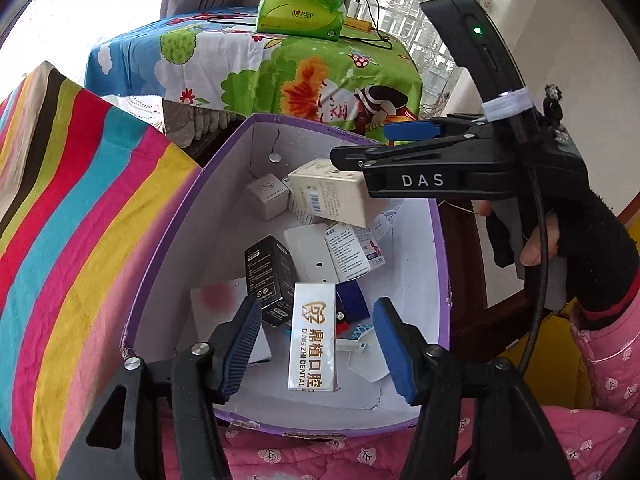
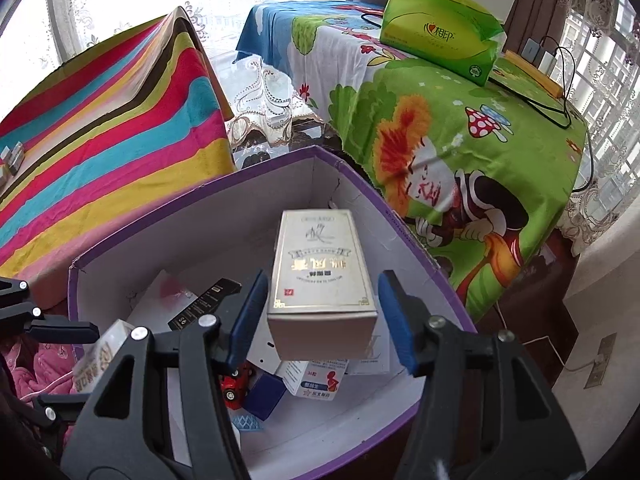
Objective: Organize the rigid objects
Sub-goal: 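Lower both boxes into the bin and open both grippers, then withdraw both grippers from the bin back over the remaining boxes, then grasp the teal wrapped box with the right gripper, then grasp the small white cube box with the left gripper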
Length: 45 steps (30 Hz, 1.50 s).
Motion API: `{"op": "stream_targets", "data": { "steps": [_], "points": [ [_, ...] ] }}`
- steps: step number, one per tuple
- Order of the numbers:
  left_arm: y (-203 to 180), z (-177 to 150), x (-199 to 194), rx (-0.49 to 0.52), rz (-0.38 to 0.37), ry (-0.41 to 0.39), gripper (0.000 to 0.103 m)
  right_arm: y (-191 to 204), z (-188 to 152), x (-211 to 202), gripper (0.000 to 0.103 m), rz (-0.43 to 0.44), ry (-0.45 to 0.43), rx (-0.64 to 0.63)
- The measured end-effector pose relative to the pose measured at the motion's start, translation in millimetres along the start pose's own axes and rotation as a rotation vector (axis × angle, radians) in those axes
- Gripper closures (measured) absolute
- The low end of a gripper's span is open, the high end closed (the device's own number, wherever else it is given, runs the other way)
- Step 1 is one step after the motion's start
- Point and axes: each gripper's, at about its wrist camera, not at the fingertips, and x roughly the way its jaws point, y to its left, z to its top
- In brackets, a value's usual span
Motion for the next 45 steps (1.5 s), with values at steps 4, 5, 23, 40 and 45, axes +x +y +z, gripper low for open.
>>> {"op": "stream_targets", "data": {
  "steps": [4,5,23,40,45],
  "points": [
    [45,-8,-25,-0.099,0.078,-0.069,0.034,20,22,-3,0.025,0.048,-0.031,-0.017],
    [62,-14,-34,-0.134,0.123,-0.092,0.032,32,28,-2,0.025,0.058,-0.041,-0.043],
    [363,-249,-222,-1.072,0.869,-0.281,0.025,528,78,57,0.022,0.630,0.025,-0.569],
    [510,-280,-285,-1.316,0.962,-0.220,0.024,774,133,115,0.043,0.577,-0.039,-0.685],
    [552,-266,-265,-1.356,0.949,-0.211,0.024,707,142,104,0.066,0.652,-0.047,-0.702]
  ]
}}
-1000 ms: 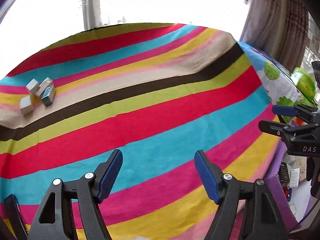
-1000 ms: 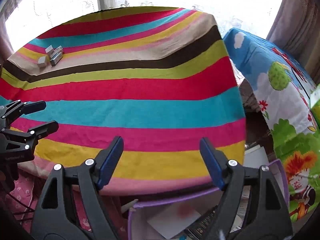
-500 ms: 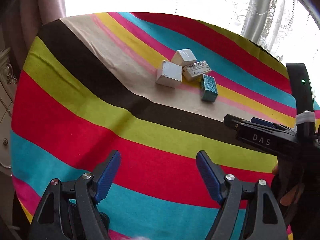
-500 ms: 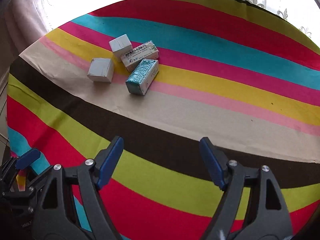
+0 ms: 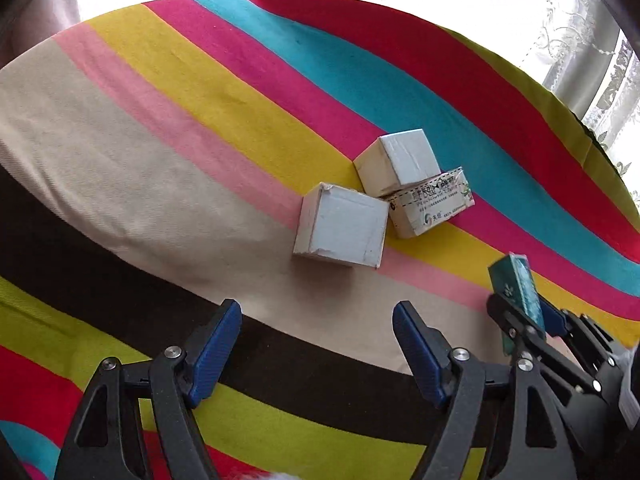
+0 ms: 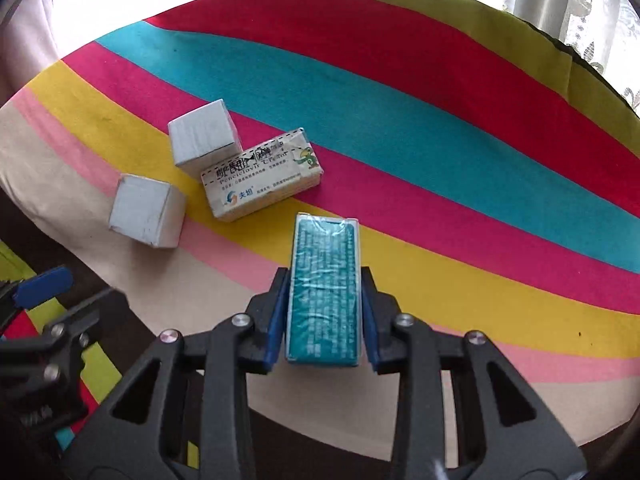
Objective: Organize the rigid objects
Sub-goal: 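Grasp the small white cube box with the left gripper, then carry the white cube in left while right carries the teal box to the bin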
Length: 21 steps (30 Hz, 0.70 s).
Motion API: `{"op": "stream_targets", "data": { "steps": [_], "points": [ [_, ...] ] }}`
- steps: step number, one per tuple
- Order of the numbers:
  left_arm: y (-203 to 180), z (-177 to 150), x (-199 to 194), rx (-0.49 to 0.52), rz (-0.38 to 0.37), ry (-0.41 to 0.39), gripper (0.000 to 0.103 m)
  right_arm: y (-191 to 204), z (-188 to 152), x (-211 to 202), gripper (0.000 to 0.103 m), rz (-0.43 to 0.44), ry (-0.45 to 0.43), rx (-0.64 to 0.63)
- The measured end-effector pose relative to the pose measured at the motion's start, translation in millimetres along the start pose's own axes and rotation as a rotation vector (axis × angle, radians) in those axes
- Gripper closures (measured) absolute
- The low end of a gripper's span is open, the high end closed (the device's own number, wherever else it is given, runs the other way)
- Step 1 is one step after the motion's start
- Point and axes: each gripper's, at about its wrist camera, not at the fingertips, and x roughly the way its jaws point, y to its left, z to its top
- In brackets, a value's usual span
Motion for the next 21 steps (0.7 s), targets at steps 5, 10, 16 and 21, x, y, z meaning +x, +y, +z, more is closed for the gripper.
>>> {"op": "stream_targets", "data": {
  "steps": [5,10,16,21],
  "points": [
    [-22,22,35,0.025,0.102,-0.028,0.024,-47,-45,-53,0.065,0.004,-0.015,0.021],
    [-35,1,19,0.105,0.051,-0.055,0.058,-83,-83,-102,0.065,0.036,-0.025,0.067],
    [-60,-91,-63,0.217,-0.130,-0.098,0.057,-90,-126,-155,0.065,0.023,-0.051,0.109],
    [-70,-145,-92,0.291,-0.226,-0.071,0.057,-90,-156,-175,0.065,-0.020,-0.037,0.154]
  ]
}}
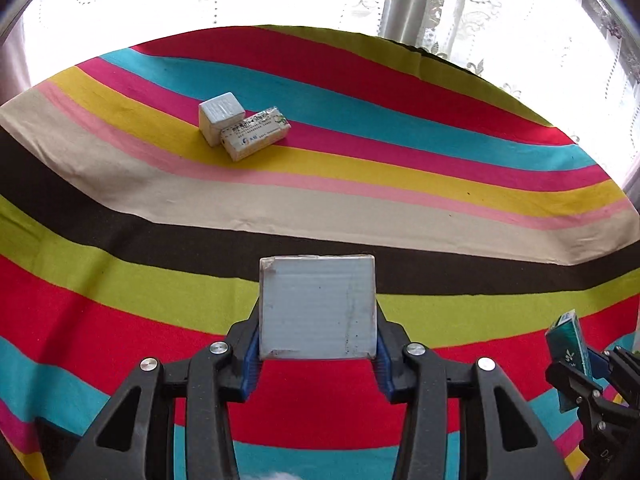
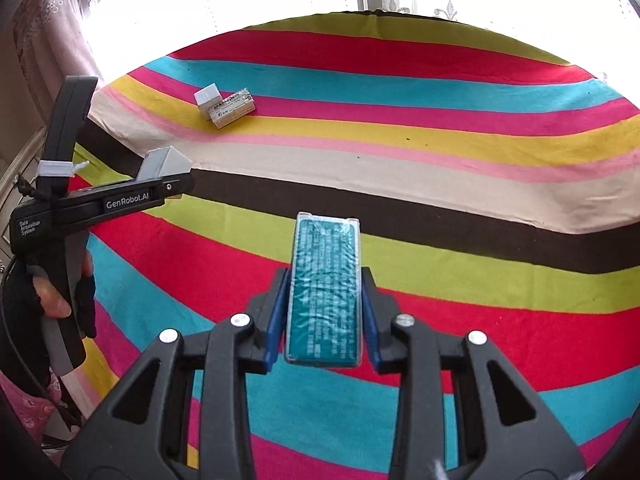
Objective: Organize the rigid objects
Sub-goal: 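Carry the white cube in left while right carries the teal box to the bin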
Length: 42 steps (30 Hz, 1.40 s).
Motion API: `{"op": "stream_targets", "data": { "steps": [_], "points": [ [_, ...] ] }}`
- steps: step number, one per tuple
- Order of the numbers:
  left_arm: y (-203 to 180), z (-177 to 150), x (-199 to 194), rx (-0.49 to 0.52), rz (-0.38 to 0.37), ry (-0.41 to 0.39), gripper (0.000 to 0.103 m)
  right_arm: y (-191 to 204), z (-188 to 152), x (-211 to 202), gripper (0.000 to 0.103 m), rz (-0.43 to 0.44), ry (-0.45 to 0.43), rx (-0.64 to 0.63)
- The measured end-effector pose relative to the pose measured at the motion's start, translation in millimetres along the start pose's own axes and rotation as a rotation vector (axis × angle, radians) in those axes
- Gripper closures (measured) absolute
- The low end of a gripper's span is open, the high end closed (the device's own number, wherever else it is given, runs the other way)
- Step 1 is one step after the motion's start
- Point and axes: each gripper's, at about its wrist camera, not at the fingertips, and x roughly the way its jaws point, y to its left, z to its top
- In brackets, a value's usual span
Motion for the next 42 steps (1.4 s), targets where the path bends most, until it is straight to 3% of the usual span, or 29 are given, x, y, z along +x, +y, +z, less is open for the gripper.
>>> {"op": "stream_targets", "data": {
  "steps": [9,17,42],
  "points": [
    [-40,-59,-52,0.120,-0.107,0.013,0.057,1,-54,-48,0.065,-0.048,0.004,0.019],
    [-53,-89,-66,0.185,-0.120,0.018,0.057,7,-79,-77,0.065,-0.062,-0.006,0.004],
    [-116,-125,-95,0.389,-0.197,0.037,0.057,-27,-131,-141,0.065,-0.116,-0.028,0.031]
  ]
}}
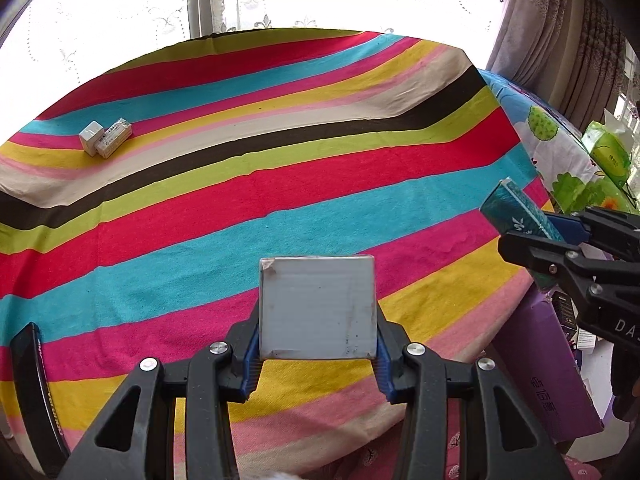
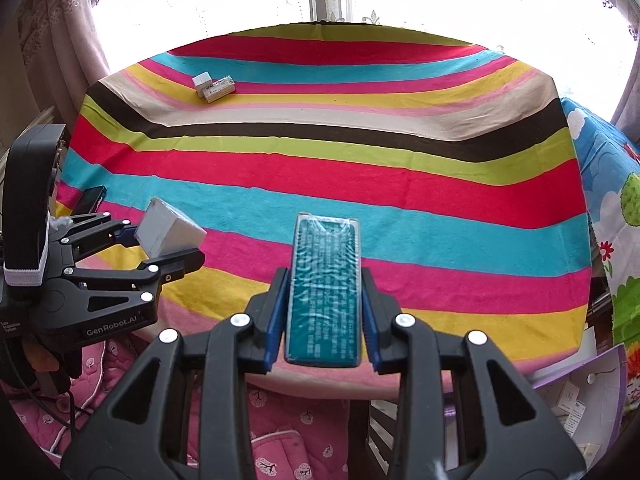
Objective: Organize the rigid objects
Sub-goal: 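Carry the white cube in left while right carries the teal box to the bin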
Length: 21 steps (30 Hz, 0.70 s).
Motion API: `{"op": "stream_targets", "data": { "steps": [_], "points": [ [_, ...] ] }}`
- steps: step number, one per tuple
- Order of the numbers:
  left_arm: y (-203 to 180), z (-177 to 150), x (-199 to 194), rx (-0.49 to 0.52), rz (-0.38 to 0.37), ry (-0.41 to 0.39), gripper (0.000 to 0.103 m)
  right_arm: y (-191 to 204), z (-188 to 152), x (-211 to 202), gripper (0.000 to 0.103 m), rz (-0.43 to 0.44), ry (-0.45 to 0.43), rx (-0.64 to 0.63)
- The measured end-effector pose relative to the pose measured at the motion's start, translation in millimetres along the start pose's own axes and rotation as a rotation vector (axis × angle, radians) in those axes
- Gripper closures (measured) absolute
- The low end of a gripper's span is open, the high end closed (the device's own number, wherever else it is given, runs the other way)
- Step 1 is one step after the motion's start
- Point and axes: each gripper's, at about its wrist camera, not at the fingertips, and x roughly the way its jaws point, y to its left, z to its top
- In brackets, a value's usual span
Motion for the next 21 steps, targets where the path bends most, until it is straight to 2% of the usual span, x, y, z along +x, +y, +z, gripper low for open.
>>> {"op": "stream_targets", "data": {
  "steps": [12,21],
  "points": [
    [-49,2,-3,0.100,-0.092,0.023,0.057,-32,-33,-24,0.065,-0.061,0.017,0.054],
    [-107,20,-5,0.261,-0.138,0.039,0.057,-73,-53,-46,0.065,-0.106,0.006,0.157]
  ]
}}
